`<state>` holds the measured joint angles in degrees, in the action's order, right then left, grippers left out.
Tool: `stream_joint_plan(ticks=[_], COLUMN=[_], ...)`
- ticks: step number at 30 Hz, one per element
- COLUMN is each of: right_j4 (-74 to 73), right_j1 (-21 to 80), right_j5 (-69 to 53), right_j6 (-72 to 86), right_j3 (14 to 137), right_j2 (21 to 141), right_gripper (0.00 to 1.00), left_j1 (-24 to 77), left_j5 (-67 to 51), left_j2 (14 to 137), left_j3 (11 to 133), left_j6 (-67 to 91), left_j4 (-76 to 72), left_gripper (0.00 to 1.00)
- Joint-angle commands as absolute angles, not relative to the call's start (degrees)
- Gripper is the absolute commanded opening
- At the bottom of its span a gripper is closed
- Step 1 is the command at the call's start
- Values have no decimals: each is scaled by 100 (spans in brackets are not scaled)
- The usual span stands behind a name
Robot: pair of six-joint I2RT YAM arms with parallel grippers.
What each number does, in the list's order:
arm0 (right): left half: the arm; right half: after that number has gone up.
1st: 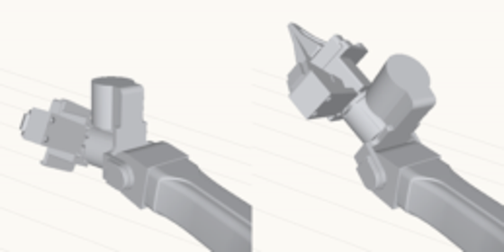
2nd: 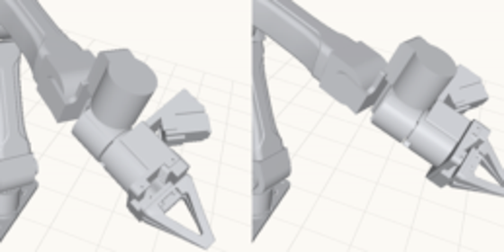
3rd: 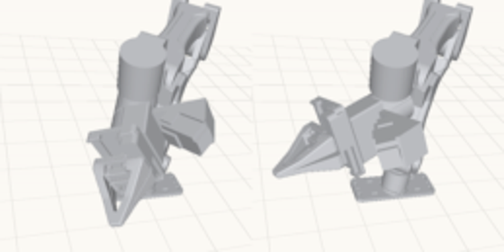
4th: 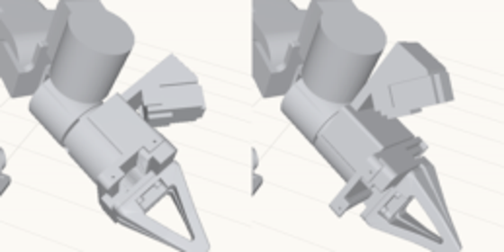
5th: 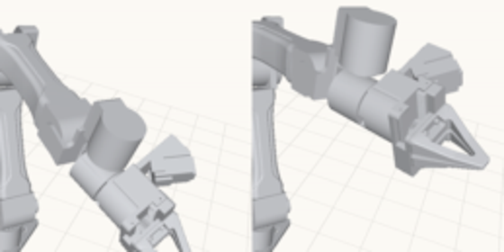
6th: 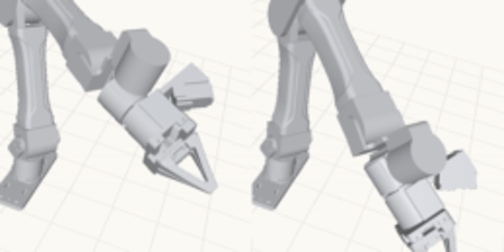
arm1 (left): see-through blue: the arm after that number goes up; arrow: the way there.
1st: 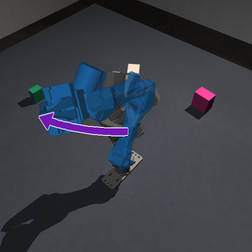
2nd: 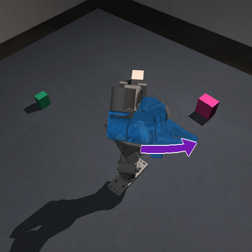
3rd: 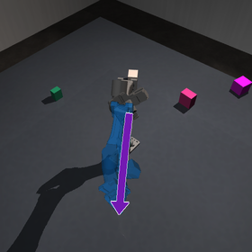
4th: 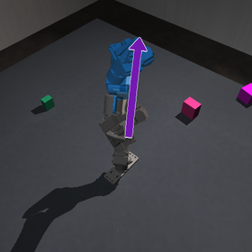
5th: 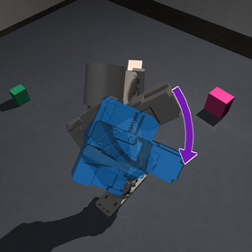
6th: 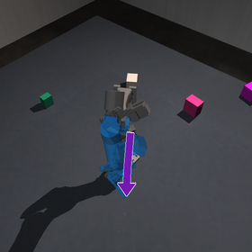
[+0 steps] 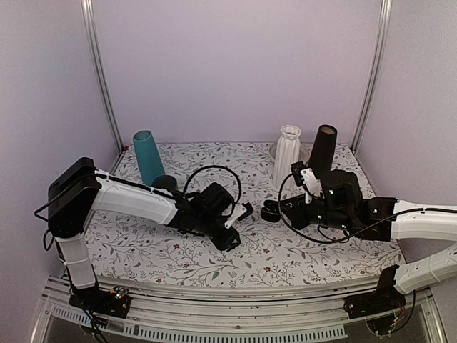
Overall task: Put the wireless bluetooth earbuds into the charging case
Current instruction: Pick up the left earbud from the center of the board.
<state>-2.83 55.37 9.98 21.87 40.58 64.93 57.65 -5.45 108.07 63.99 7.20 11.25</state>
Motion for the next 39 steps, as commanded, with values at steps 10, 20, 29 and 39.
stream_joint_plan(ticks=[10, 20, 29, 39], right_j4=[-332, -325, -311, -339], right_j1=[5378, 5372, 5371, 5361], right_j5=[1185, 1123, 1103, 1131], right_j6=[2320, 2347, 2334, 2308], right_j3=[3811, 3803, 3811, 3814], right_j2=[6191, 6186, 6208, 6201], right_gripper=[3, 3, 3, 3], left_j1=[6003, 6026, 6024, 6023], left_j5=[-183, -29, 49, 273], left_j2=[11193, 11453, 11479, 11106], left_j3=[6855, 6990, 7019, 7094], left_j6=[853, 835, 869, 1519], left_j4=[1906, 2056, 2166, 2263], left_gripper=[34, 30, 31, 42])
